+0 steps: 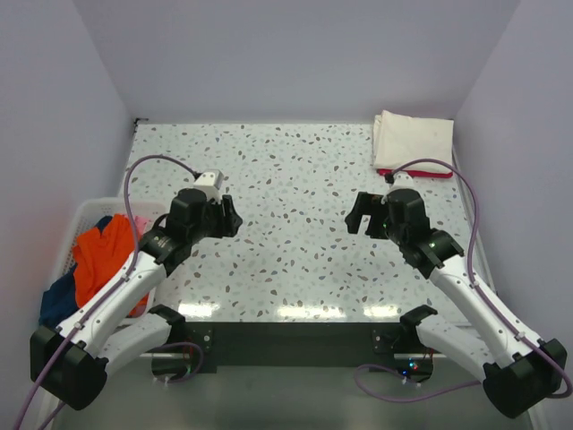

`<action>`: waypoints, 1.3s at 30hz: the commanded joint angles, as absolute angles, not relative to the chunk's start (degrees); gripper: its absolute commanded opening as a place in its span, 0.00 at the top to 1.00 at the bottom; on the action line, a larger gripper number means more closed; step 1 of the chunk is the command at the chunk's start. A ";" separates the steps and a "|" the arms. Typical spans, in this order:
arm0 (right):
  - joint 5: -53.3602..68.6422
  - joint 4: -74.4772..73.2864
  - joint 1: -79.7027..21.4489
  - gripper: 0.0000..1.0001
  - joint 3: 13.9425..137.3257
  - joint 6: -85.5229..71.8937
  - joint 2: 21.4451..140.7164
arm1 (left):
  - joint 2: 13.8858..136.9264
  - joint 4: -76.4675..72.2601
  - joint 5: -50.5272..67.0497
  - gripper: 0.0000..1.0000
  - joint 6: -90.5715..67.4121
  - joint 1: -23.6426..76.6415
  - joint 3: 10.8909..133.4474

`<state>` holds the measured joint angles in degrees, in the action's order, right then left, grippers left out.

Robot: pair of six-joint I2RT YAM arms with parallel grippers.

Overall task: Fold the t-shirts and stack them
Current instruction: Grab the tshirt from the pile

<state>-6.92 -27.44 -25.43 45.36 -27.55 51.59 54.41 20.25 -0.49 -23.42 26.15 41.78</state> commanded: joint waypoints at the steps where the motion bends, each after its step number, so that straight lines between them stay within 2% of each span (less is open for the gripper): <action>1: -8.09 -27.16 -25.40 0.01 46.32 -26.54 51.41 | 53.61 20.39 -2.64 0.44 -25.40 26.10 44.65; 6: -6.59 -26.02 -25.49 0.01 45.88 -26.63 51.86 | 54.14 23.28 -6.76 0.43 -27.86 26.10 48.60; 9: -5.89 -26.45 -25.40 0.01 46.05 -26.72 52.38 | 57.03 28.71 -14.66 0.38 -29.09 25.23 52.98; 12: -6.50 -26.63 -25.40 0.01 45.88 -26.89 52.12 | 60.37 33.99 -23.18 0.35 -31.02 20.76 57.82; 13: -6.42 -26.54 -25.40 0.01 45.79 -27.07 52.12 | 60.99 35.23 -26.60 0.31 -32.77 19.44 58.70; 20: -4.84 -26.81 -25.49 0.01 45.88 -27.07 52.21 | 61.26 40.24 -33.30 0.16 -39.63 5.55 58.28; 27: -2.38 -27.07 -25.40 0.01 45.62 -26.90 52.47 | 62.84 38.85 -36.47 0.11 -42.01 -11.75 52.04; 33: -0.17 -26.72 -25.40 0.01 45.70 -26.89 54.31 | 67.32 35.33 -32.43 0.11 -42.80 -20.55 48.34; 38: 1.84 -26.46 -25.40 0.01 45.18 -26.98 54.41 | 72.85 35.25 -30.59 0.11 -44.30 -23.46 48.43; 39: 1.85 -26.54 -25.40 0.01 45.09 -26.90 54.23 | 73.56 35.16 -29.89 0.13 -44.38 -24.08 48.51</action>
